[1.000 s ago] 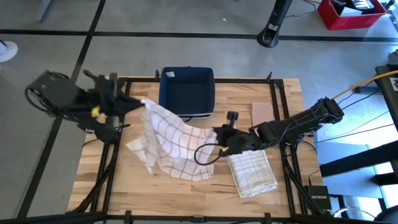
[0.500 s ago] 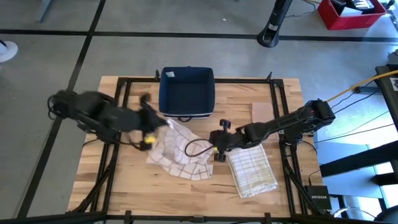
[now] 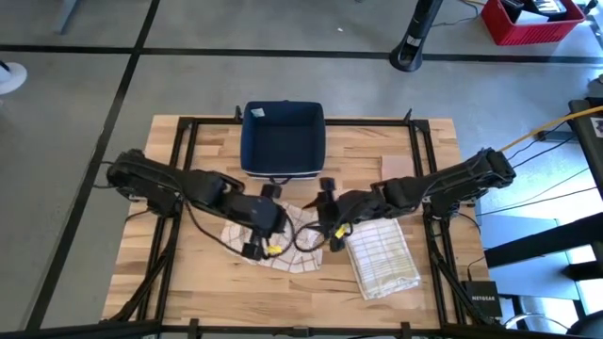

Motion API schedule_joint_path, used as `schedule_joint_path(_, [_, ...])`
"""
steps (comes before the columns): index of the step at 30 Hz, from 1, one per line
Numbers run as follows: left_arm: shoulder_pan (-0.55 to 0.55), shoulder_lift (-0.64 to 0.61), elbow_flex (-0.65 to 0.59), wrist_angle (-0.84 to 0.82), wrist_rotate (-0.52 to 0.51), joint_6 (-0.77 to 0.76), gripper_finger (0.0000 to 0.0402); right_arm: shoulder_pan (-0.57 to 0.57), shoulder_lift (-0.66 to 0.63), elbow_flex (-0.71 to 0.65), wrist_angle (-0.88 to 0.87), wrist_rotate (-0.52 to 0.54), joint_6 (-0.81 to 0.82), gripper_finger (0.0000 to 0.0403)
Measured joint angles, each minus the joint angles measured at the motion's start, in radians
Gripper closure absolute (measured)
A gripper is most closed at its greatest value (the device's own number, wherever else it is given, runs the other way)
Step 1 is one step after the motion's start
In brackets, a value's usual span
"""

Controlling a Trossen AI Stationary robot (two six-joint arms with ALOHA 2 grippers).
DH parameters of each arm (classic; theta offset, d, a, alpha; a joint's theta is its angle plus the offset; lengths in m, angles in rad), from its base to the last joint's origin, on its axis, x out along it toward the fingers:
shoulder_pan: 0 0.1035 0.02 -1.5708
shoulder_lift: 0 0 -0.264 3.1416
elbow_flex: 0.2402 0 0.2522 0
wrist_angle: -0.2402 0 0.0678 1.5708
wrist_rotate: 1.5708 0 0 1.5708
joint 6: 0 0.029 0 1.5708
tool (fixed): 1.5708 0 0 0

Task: Fold towel
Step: Fold the white with brown pattern towel on the table

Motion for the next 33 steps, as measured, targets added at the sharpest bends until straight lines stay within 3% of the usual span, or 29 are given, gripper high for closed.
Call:
schedule_joint_path(3, [0.000,0.043,0.000,0.001,0.012,-0.012,0.0399,-0.001,0.024,-0.037,0.235,-0.051,-0.109,0.0169])
schedule_joint_path(6, [-0.003,0.071,-0.001,0.002,0.044,-0.023,0.0398,-0.001,0.063,-0.042,0.325,-0.065,-0.224,0.0169])
schedule_joint_path(10, [-0.015,0.078,-0.001,0.000,0.052,-0.048,0.0398,-0.001,0.119,-0.042,0.348,-0.116,-0.292,0.0169])
schedule_joint_path(19, [-0.005,0.078,-0.001,-0.038,0.052,-0.090,0.0398,-0.001,0.139,-0.036,0.292,-0.152,-0.258,0.0190])
schedule_joint_path(25, [-0.001,0.078,-0.001,-0.022,0.052,-0.078,0.0398,-0.001,0.179,-0.035,0.297,-0.134,-0.291,0.0260])
schedule_joint_path(31, [0.008,0.078,-0.001,0.002,0.035,-0.207,0.0398,-0.001,0.182,-0.035,0.301,-0.097,-0.306,0.0383])
schedule_joint_path(33, [0.017,0.078,0.000,-0.012,0.038,-0.236,0.0393,0.000,0.173,-0.035,0.293,-0.049,-0.306,0.0391])
